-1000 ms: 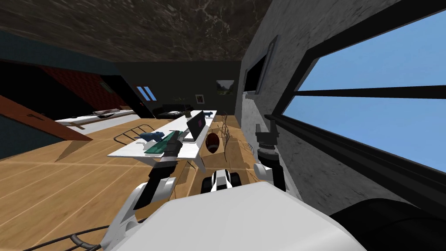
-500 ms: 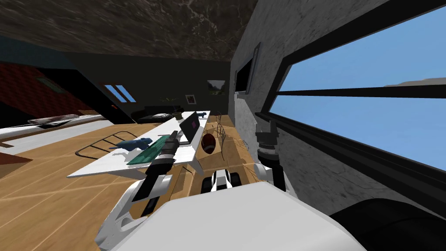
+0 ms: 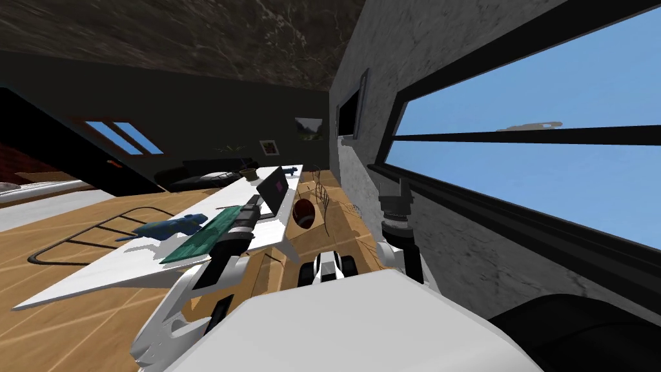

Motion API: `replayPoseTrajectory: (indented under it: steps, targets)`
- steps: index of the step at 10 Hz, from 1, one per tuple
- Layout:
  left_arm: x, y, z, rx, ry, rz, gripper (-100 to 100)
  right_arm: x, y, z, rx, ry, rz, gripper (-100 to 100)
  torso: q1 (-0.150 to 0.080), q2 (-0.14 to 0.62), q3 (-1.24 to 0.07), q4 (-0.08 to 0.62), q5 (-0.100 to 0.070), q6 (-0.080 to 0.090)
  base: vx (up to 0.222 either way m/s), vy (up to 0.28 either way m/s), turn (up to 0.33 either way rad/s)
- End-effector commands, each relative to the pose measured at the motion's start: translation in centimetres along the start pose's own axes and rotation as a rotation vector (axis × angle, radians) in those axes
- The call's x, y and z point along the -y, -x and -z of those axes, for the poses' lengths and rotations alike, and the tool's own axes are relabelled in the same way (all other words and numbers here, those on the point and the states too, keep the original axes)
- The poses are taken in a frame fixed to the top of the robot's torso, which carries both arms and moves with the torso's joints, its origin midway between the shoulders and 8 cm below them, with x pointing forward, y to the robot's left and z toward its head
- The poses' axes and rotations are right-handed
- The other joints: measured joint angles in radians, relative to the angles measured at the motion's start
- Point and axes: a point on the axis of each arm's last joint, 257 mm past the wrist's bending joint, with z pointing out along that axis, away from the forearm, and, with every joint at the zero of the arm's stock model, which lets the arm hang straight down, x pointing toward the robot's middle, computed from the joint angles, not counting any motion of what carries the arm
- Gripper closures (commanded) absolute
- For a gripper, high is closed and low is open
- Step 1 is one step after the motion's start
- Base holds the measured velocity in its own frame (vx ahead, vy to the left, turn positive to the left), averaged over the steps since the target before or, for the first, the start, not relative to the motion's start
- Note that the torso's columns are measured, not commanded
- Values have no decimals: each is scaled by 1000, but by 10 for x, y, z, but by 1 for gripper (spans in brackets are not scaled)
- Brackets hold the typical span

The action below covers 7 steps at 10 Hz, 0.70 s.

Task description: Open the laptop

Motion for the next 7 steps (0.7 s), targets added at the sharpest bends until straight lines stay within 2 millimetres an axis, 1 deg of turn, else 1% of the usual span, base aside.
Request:
replayPoseTrajectory:
  steps: [1, 2, 3, 5, 6, 7]
  targets:
    - [-16, 15, -4, 20, 56, -25, -100, 0, 0, 0, 0, 0, 0, 0, -1, -1, 0, 0, 0, -1, -23, 33, -177]
    - [-23, 24, -6, 32, 85, -42, -100, 0, 0, 0, 0, 0, 0, 0, -2, -2, -1, -1, 0, 0, -38, 56, -261]
    - [-31, 33, -8, 46, 113, -57, -100, 0, 0, 0, 0, 0, 0, 0, 0, -1, -1, 0, 0, 0, -53, 70, -409]
    - [-43, 53, -12, 75, 162, -87, -100, 0, 0, 0, 0, 0, 0, 0, 1, 0, 0, 0, 0, -1, -56, 71, -279]
    - [-44, 53, -12, 76, 167, -87, -100, 0, 0, 0, 0, 0, 0, 0, -1, 0, 0, 0, 0, 0, -39, 34, -89]
    - [-50, 64, -13, 92, 193, -101, -100, 0, 0, 0, 0, 0, 0, 0, -3, -2, -1, 0, -1, -1, -29, 24, -172]
